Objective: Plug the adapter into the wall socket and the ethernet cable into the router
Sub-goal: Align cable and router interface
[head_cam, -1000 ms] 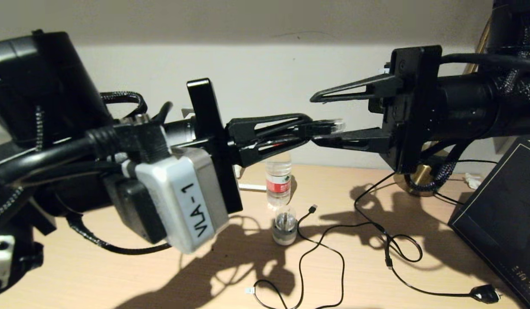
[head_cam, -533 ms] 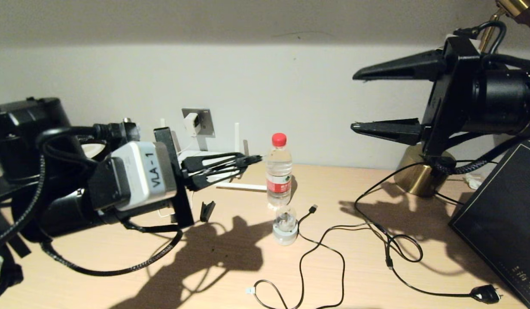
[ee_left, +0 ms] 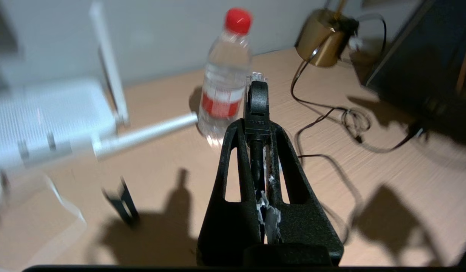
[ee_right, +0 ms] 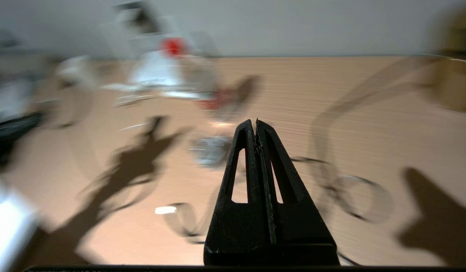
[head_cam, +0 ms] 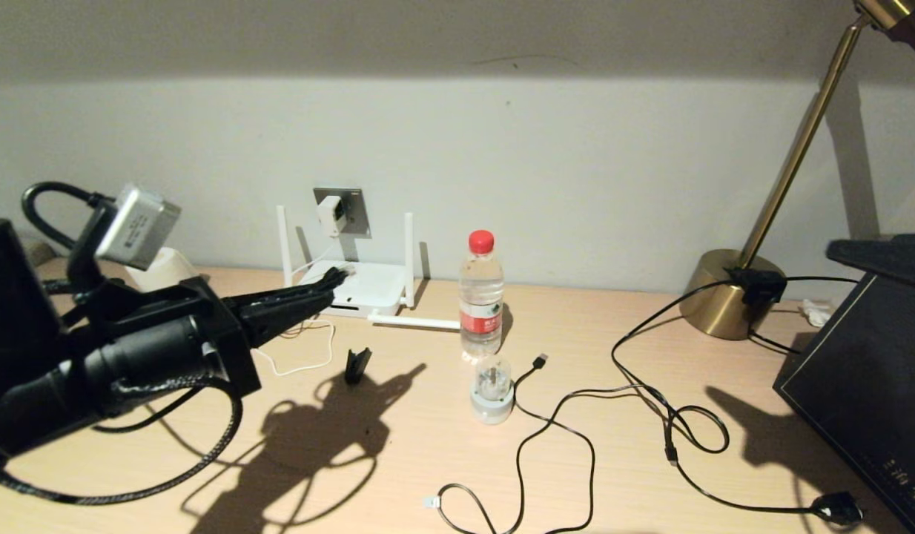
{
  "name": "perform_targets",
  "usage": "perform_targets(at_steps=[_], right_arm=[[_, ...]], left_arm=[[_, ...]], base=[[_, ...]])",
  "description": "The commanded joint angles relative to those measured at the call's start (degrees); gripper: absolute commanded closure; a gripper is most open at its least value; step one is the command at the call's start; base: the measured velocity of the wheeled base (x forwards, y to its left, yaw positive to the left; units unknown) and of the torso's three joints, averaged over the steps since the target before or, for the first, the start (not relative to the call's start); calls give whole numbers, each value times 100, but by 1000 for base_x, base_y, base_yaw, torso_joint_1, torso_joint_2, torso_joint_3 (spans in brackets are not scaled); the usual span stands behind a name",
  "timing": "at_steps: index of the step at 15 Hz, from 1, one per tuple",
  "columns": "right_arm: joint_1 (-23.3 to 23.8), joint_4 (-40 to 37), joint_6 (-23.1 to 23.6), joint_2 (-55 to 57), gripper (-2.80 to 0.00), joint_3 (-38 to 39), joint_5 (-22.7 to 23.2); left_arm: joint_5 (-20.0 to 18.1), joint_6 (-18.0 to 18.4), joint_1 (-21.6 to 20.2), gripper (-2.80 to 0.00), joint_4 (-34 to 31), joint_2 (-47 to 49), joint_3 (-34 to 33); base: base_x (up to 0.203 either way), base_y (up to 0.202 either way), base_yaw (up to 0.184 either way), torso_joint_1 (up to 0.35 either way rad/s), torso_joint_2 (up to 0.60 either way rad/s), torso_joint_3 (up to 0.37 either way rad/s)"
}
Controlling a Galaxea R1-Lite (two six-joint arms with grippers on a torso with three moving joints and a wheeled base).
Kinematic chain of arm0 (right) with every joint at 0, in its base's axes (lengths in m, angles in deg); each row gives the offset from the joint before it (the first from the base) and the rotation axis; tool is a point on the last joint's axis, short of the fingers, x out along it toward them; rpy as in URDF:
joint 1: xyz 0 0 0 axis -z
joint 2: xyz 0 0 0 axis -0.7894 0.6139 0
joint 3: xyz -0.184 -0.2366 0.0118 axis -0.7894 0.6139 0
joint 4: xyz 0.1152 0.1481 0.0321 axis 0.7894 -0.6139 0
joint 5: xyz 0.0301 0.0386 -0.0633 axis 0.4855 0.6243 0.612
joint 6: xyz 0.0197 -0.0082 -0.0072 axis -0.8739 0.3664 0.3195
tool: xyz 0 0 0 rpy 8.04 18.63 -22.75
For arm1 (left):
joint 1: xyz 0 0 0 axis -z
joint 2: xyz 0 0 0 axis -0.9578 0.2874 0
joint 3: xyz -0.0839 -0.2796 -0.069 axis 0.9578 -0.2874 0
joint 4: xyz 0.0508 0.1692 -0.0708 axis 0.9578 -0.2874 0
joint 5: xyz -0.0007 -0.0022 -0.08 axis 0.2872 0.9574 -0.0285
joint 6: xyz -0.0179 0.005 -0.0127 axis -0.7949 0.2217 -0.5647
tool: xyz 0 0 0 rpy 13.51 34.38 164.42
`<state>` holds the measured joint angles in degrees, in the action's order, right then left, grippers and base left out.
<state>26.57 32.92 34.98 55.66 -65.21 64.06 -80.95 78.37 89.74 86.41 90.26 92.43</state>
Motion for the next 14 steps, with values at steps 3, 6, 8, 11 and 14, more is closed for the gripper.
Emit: perform_targets(at_steps=[3, 6, 8, 11, 14], right_arm=[[1349, 9, 498, -1862, 0, 1250, -629], [1853, 10, 1224, -3032, 0, 2074, -697], [1996, 14, 1516, -3673, 0, 2806, -696], [2048, 404, 1857, -4159, 0, 4257, -683], [2060, 1362, 2135, -4201, 0, 5434, -321]], left_arm=[[332, -1176, -31, 0, -649, -1154, -873], [661, -2104, -10, 0, -1551, -1593, -937], [713, -2706, 31, 0, -1679, -1608, -686], [939, -2694, 270, 0, -1694, -1678, -912], [1925, -2628, 916, 0, -1707, -1811, -1164]], base=[[0, 0, 0, 0, 0, 0], [0, 0, 0, 0, 0, 0], [0, 0, 0, 0, 0, 0], [0, 0, 0, 0, 0, 0], [0, 0, 0, 0, 0, 0]])
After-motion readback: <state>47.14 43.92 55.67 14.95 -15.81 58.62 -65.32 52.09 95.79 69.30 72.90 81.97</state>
